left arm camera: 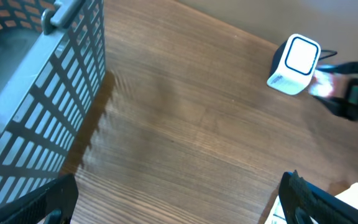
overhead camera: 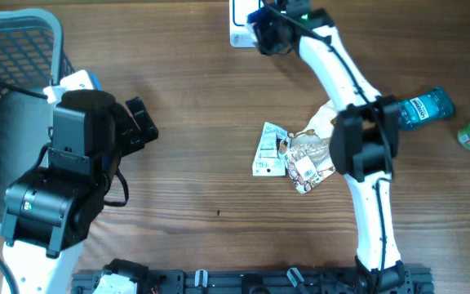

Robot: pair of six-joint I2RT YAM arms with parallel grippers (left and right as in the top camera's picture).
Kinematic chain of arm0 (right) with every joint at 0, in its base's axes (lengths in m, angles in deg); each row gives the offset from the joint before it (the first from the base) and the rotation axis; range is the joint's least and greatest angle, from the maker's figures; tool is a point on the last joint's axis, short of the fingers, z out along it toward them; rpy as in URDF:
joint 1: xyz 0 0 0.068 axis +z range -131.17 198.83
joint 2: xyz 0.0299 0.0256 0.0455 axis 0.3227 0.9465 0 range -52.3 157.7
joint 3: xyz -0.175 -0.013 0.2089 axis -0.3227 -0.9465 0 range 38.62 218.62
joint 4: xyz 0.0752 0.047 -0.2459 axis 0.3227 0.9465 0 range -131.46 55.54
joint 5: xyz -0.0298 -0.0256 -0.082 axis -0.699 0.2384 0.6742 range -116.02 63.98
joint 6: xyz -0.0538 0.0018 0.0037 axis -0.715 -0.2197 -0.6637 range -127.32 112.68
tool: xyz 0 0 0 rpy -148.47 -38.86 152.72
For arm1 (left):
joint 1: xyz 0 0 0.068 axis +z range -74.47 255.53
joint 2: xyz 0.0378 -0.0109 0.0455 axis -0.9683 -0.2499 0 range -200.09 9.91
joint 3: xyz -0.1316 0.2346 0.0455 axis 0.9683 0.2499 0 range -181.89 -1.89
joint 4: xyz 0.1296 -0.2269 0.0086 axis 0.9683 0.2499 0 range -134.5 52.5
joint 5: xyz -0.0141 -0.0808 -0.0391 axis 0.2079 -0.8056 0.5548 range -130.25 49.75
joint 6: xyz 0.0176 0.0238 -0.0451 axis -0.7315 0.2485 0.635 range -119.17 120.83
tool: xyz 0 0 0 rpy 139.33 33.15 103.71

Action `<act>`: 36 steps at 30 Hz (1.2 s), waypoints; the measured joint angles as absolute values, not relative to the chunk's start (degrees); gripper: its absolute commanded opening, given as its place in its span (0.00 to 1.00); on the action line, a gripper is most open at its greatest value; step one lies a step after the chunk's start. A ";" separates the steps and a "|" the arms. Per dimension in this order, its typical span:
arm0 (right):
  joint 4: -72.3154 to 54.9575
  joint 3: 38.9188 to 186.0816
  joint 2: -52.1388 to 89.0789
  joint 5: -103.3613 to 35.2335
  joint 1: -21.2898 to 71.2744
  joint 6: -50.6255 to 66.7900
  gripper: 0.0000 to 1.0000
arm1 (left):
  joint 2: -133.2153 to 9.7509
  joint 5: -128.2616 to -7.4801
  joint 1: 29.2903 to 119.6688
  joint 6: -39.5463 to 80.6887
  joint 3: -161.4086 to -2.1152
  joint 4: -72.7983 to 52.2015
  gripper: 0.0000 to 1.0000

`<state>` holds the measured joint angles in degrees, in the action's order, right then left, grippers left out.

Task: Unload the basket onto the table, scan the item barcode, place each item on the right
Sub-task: 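Carry the Kleenex packet to the right table edge with the right gripper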

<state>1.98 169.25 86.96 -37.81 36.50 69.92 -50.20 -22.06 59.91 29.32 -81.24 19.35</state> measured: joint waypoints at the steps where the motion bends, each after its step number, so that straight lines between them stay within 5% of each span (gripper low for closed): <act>1: 5.28 169.25 84.47 -34.58 36.50 67.90 0.67 | -50.20 -22.08 59.91 29.32 -81.24 19.42 1.00; 8: 27.26 170.15 67.68 -13.66 34.62 61.26 0.73 | -50.20 -22.06 59.91 29.32 -81.24 19.39 1.00; 15: 43.50 169.93 65.36 -2.19 24.33 60.91 0.72 | -50.20 -22.06 59.91 29.32 -81.24 19.39 1.00; 20: 42.98 164.53 65.80 1.88 13.20 60.47 0.57 | -50.20 -22.06 59.91 29.32 -81.24 19.39 1.00; 26: 38.91 158.39 65.89 2.30 6.03 55.93 0.81 | -50.20 -22.06 59.91 29.32 -81.24 19.39 1.00; 28: 37.12 157.95 65.93 0.74 6.01 53.11 1.00 | -50.20 -22.06 59.91 29.32 -81.24 19.39 1.00; 36: 40.82 157.78 65.98 -4.35 15.60 48.91 1.00 | -50.20 -22.06 59.91 29.32 -81.24 19.39 1.00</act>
<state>40.82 157.78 65.98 -4.35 15.60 48.91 -50.20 -22.06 59.91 29.32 -81.24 19.39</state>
